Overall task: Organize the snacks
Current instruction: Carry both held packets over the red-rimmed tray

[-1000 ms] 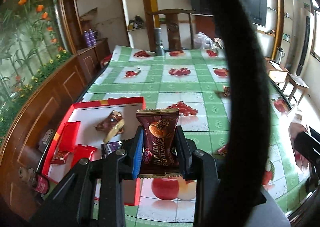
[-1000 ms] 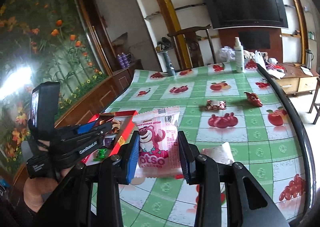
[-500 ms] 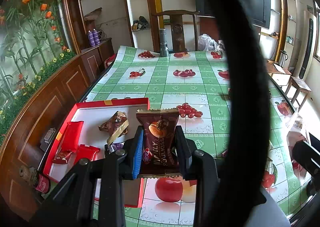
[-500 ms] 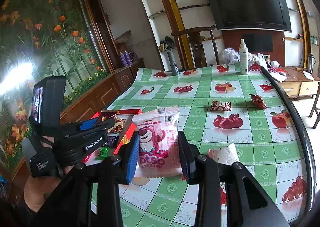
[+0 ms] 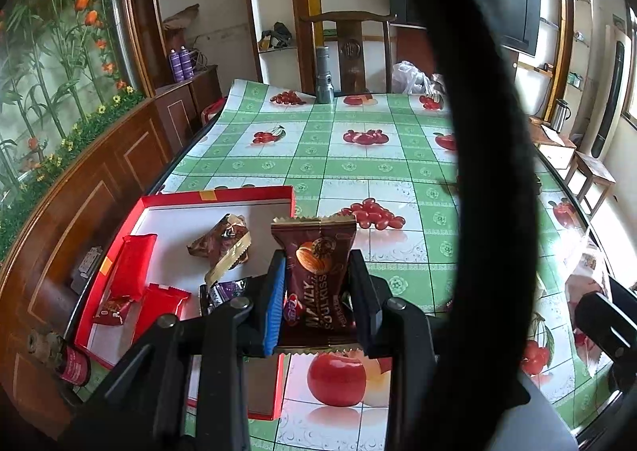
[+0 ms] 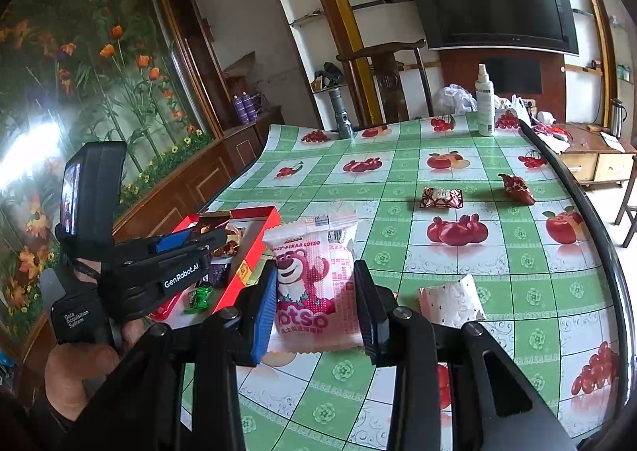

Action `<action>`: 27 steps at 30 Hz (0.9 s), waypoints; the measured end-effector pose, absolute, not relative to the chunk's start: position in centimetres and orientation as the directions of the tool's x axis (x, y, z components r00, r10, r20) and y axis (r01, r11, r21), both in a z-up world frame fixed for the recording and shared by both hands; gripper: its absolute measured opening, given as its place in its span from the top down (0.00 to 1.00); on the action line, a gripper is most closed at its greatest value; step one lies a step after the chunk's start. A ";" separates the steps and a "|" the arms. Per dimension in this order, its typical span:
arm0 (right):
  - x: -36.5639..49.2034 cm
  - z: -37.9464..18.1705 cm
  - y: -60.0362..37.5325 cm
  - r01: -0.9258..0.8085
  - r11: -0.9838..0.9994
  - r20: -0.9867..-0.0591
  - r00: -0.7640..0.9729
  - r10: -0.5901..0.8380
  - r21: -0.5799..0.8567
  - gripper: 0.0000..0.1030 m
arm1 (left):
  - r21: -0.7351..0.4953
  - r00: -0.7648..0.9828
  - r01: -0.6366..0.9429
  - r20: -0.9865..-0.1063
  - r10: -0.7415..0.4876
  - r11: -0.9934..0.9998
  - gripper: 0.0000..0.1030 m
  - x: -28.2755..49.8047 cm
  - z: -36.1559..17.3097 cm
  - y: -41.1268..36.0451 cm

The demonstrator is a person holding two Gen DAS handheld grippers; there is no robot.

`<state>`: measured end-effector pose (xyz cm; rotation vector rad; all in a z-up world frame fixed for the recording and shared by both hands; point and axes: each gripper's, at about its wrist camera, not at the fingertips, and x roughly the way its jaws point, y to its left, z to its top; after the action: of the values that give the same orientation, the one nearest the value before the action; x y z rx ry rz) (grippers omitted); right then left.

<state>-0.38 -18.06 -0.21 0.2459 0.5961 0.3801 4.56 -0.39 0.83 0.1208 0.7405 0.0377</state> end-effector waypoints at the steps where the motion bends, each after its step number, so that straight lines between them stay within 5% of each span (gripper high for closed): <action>1: -0.4 -0.2 -18.0 -0.276 0.902 -0.499 0.761 0.415 0.331 0.65 | 0.125 0.736 0.008 -0.672 0.079 0.992 0.69 4.6 0.8 -0.4; 17: -0.3 -0.5 -17.7 -0.279 0.901 -0.509 0.751 0.421 0.334 0.65 | 0.122 0.732 -0.011 -0.675 0.091 0.992 0.69 4.7 0.8 0.8; 27: 1.6 -1.1 -13.5 -0.373 0.867 -0.527 0.689 0.497 0.329 0.65 | 0.155 0.721 -0.155 -0.657 0.219 0.976 0.69 4.0 1.3 7.6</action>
<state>1.59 -13.48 -1.06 0.2019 0.6470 0.4902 3.98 7.58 1.32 0.0915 0.7369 0.2067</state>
